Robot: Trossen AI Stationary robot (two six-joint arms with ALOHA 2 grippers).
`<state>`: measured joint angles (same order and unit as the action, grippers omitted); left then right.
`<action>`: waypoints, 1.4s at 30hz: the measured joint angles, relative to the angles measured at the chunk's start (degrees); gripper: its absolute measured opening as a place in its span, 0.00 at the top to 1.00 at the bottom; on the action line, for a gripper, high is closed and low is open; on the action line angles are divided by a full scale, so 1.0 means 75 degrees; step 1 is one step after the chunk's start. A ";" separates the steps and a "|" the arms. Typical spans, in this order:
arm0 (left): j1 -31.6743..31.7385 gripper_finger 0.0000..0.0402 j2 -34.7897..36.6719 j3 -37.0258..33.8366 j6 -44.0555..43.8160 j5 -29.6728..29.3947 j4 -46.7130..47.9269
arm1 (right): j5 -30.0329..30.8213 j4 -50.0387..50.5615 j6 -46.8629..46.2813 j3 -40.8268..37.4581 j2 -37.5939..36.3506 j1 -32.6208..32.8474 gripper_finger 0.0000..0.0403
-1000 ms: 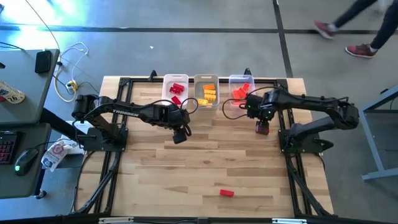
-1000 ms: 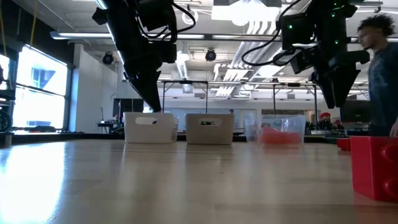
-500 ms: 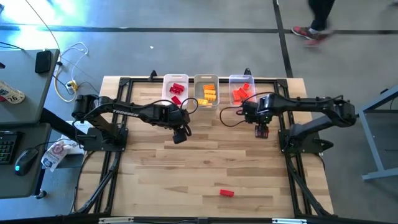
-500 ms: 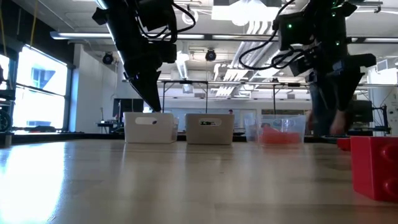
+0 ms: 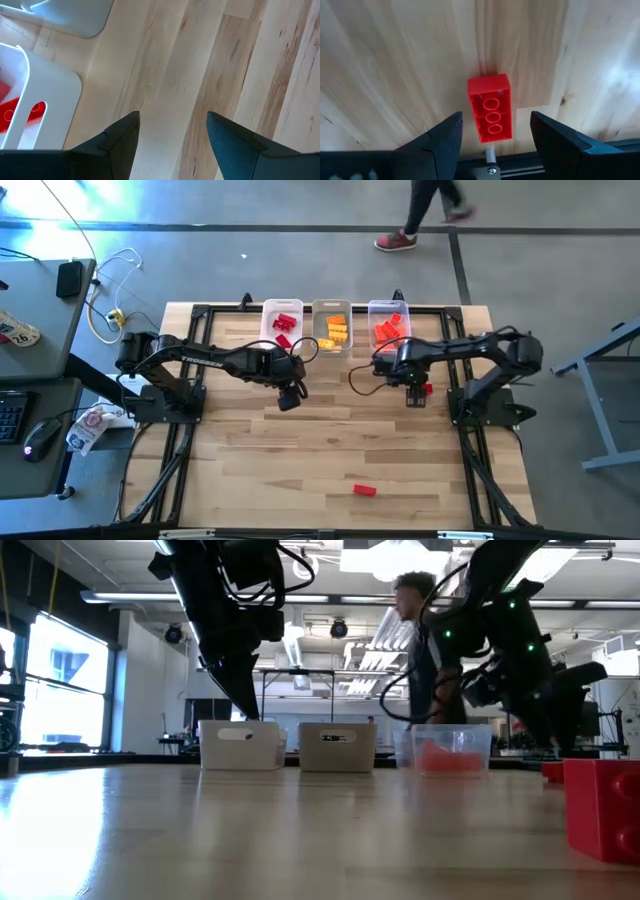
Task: Sort & place blocks by color
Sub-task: Put the red game piece into the white bin
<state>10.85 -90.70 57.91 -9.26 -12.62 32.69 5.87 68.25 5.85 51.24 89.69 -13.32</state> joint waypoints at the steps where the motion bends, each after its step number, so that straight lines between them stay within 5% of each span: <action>1: 0.0000 0.46 0.0000 0.0000 0.0005 0.0000 0.0002 | -0.0003 0.0004 0.0000 0.0000 0.0094 0.0000 0.45; 23: 0.0000 0.46 0.0000 0.0000 0.0061 0.0000 0.0002 | 0.0090 -0.0586 -0.0119 0.0000 0.1351 0.0000 0.46; 35: 0.0000 0.46 0.0000 0.0000 0.0061 0.0000 0.0002 | 0.0058 -0.0419 -0.0367 0.0003 0.1352 0.0000 0.73; 42: 0.0000 0.46 0.0000 0.0000 0.0061 0.0000 -0.0004 | -0.0051 -0.0434 -0.0460 0.0003 0.1274 0.0000 0.73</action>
<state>10.85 -90.70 57.91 -8.80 -12.62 32.67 5.49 64.99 2.39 51.27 99.24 -13.32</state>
